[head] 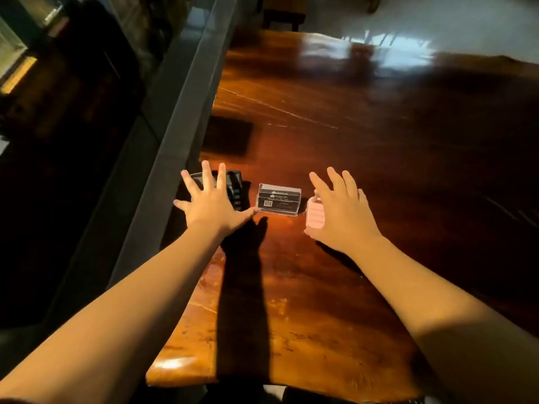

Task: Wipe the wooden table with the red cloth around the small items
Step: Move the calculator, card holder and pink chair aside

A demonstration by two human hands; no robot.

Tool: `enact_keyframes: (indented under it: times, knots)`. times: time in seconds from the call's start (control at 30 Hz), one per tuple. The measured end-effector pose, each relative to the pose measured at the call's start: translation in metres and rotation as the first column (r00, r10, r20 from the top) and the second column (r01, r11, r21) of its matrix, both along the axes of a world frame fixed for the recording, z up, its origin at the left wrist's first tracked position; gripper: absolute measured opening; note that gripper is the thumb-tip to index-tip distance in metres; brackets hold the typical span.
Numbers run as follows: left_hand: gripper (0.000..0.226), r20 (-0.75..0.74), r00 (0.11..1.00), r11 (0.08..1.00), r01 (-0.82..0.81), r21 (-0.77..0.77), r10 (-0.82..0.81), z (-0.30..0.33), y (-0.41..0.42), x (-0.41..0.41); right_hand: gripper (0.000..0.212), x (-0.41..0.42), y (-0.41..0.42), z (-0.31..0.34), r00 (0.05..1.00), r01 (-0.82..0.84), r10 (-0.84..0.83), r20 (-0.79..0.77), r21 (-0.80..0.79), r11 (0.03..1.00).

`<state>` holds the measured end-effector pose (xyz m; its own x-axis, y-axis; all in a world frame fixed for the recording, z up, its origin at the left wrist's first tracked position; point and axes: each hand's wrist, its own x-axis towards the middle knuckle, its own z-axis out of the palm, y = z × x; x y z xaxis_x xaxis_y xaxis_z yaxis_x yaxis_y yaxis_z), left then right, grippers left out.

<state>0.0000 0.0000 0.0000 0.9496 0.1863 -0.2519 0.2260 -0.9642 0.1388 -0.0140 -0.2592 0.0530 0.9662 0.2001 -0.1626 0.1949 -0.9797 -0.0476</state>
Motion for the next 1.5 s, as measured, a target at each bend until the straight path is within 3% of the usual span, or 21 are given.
enact_keyframes:
  times: [0.17,0.33,0.63,0.93,1.23,1.5]
  knots:
    - [0.132,-0.029,0.999,1.0,-0.015,-0.015,0.014,-0.012,-0.004,0.003,0.114,-0.005,-0.005,-0.019,0.999,0.017,-0.019,-0.036,-0.052,0.999]
    - [0.125,-0.029,0.997,0.996,-0.078,-0.039,0.077,-0.016,-0.006,0.009,0.114,-0.007,-0.002,-0.022,0.999,0.046,-0.046,-0.028,0.019,0.999]
    - [0.138,-0.003,0.995,0.99,-0.101,-0.095,0.101,-0.006,0.004,0.011,0.113,-0.023,-0.01,-0.009,0.989,0.146,-0.15,0.018,0.136,0.98]
    - [0.126,0.148,0.988,0.988,0.066,-0.138,-0.046,0.043,-0.013,0.003,0.113,-0.061,-0.024,0.024,0.972,0.205,-0.22,0.089,0.148,0.968]
    - [0.118,0.27,0.937,0.943,0.275,-0.185,-0.22,0.094,-0.133,0.01,0.111,-0.088,-0.115,0.062,0.948,0.291,-0.305,0.091,0.141,0.946]
    - [0.12,0.227,0.891,0.883,0.435,-0.174,-0.394,0.094,-0.31,0.007,0.115,-0.118,-0.261,0.063,0.863,0.479,-0.49,0.118,0.113,0.87]
